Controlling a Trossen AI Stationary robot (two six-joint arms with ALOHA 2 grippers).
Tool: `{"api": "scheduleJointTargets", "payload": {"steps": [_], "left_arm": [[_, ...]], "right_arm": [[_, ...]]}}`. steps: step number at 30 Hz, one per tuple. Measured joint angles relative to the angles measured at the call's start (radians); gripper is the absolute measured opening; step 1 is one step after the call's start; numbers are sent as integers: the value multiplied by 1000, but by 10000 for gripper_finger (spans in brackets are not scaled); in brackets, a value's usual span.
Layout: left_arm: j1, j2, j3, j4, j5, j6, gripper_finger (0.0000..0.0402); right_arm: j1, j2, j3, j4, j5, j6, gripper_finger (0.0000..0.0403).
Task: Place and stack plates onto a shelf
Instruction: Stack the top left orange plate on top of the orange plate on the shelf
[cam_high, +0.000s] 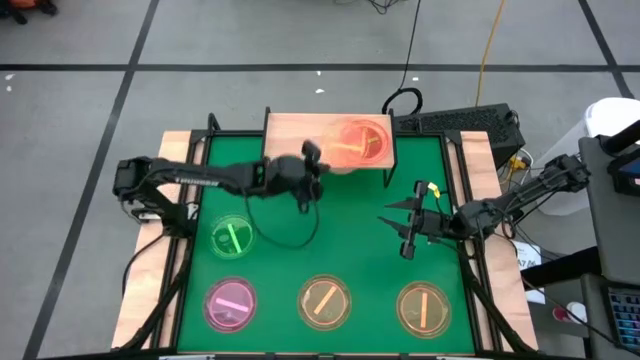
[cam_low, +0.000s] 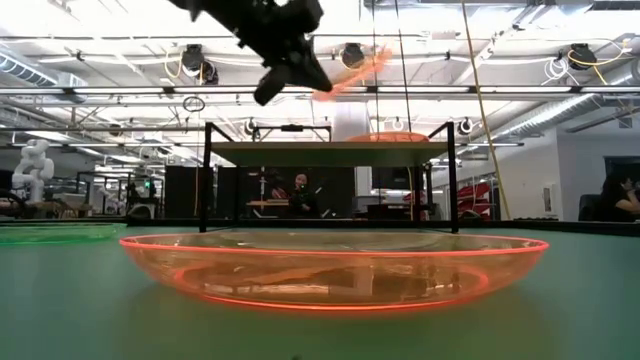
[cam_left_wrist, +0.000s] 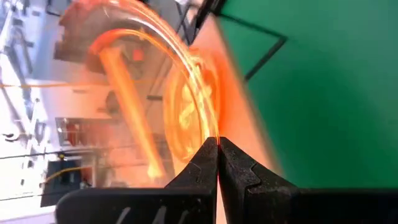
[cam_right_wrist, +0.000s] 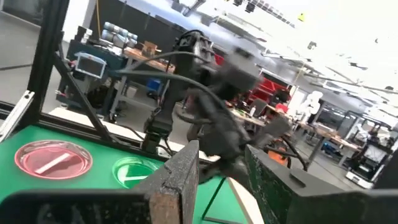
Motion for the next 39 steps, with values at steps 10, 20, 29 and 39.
{"api": "scheduleJointTargets", "payload": {"steps": [10, 20, 29, 39], "left_arm": [[102, 264, 362, -211, 90, 76, 3], [118, 366, 439, -205, 87, 72, 3], [118, 363, 440, -201, 83, 46, 32], [118, 363, 440, -181, 70, 25, 71]], "right_arm": [[0, 0, 0, 0, 15, -7, 114], [0, 0, 0, -23, 15, -3, 114], [0, 0, 0, -23, 15, -16, 114], [0, 0, 0, -23, 15, -15, 114]]}}
